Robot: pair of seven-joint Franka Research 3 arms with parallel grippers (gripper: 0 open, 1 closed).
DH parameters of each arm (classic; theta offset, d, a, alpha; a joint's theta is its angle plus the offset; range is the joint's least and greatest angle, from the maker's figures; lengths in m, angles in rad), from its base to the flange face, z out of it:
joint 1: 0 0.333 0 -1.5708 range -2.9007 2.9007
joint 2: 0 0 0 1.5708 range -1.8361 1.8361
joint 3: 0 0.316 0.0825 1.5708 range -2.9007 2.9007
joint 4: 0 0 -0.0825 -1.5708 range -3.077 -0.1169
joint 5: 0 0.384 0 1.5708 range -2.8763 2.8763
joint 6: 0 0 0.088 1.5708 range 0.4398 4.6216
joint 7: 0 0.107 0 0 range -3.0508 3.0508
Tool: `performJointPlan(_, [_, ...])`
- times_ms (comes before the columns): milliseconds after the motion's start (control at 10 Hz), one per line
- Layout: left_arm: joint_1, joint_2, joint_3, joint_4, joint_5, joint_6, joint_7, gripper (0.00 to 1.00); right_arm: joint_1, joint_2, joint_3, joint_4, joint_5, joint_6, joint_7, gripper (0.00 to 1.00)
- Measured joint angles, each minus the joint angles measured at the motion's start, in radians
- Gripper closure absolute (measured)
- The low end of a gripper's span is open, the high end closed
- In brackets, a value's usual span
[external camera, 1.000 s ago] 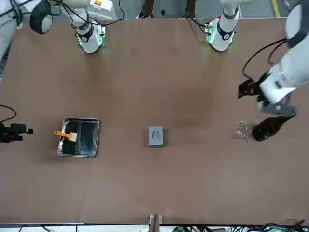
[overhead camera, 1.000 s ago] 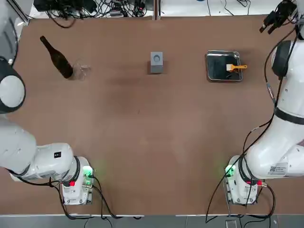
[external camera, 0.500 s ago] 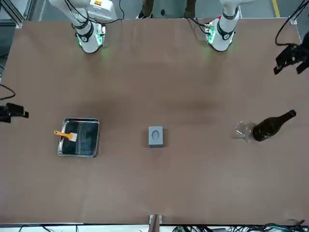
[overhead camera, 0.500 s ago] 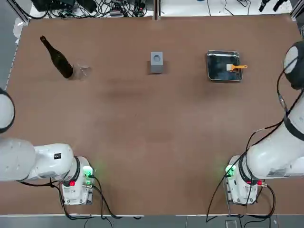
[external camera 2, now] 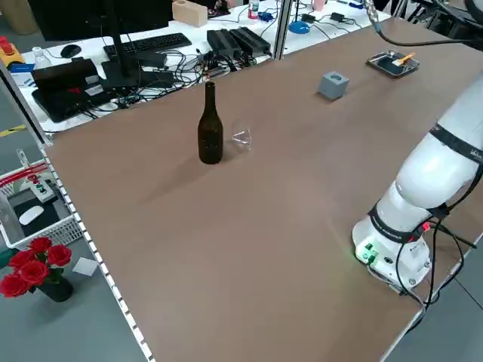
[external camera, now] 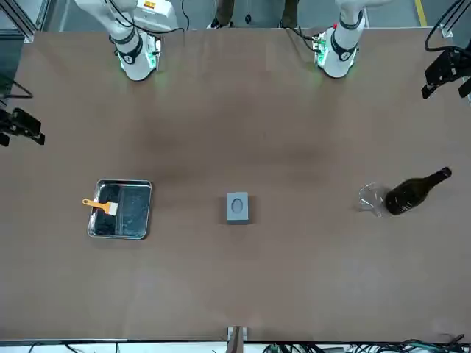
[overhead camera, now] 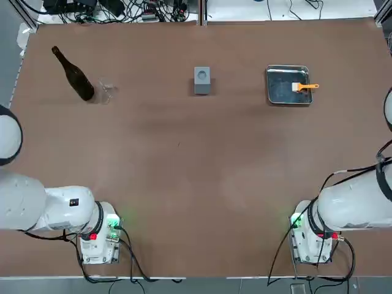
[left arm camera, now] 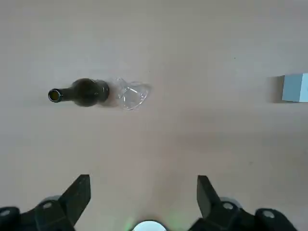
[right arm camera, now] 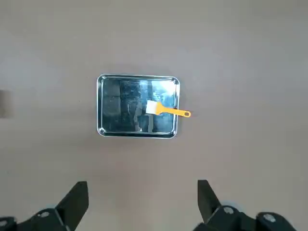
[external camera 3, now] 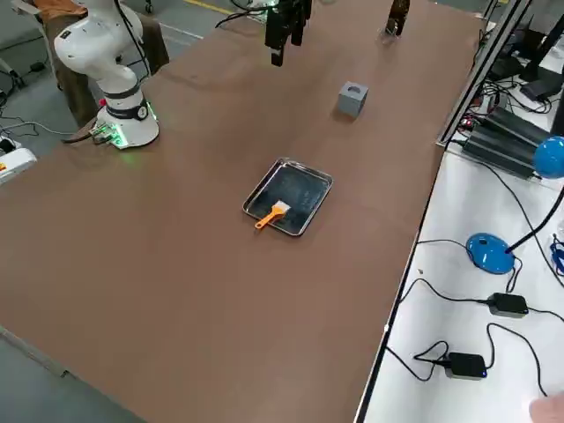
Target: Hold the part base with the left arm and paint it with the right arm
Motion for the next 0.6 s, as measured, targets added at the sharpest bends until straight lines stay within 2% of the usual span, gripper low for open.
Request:
performJointPlan(300, [-0.002,0.025,-0.026,0.015,0.000,-0.002,-0.027,0.03,-0.011,-0.025,0.005,-0.010,0.001,0.021,0.076,0.00])
performJointPlan(600, [-0.001,0.025,-0.031,0.017,0.000,0.002,-0.065,0.03,-0.011,-0.059,0.009,-0.100,0.001,0.047,0.119,0.00])
